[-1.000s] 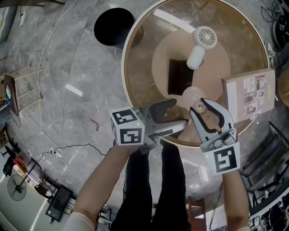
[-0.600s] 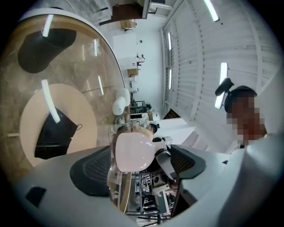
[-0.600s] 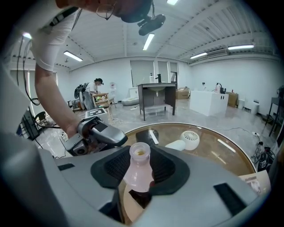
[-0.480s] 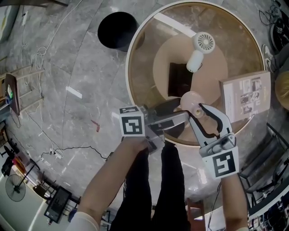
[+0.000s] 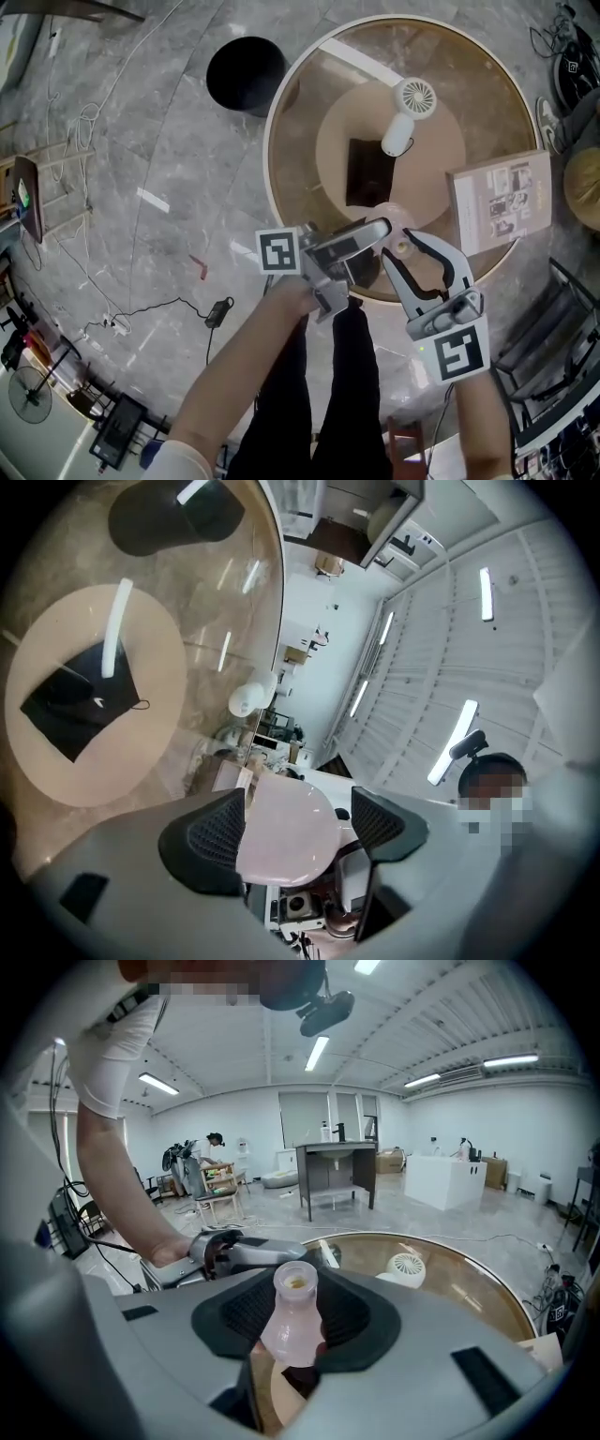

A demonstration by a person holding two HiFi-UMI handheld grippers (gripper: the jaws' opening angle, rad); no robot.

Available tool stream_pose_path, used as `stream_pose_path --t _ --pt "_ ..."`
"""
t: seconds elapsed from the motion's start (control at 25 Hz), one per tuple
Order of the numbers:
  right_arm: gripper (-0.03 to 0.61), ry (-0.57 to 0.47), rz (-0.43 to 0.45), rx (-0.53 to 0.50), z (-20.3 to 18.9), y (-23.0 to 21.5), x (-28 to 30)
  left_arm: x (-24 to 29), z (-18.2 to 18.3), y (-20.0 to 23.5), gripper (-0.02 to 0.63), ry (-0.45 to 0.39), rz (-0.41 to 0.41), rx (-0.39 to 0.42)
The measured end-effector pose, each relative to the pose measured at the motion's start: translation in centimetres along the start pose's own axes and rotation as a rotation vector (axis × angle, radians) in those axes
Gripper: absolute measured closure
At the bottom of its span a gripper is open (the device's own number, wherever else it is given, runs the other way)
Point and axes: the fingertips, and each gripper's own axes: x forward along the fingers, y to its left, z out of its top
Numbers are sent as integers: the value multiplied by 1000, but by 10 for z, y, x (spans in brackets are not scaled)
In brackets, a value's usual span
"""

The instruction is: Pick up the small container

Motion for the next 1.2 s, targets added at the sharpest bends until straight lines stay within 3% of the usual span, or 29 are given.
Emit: stream_pose_path --t 0.32,0.64,0.88,1.2 --pt "430 7 2 -6 -3 8 -6 5 -16 3 278 25 -35 -38" --pt "429 -10 12 -12 14 22 -21 -1 -27 -22 287 60 -27 16" --pt "429 -41 10 -7 55 30 -38 3 -38 -63 288 76 -20 10" --pt "428 -106 4 -32 146 42 -76 20 -56 -155 290 69 -34 -5"
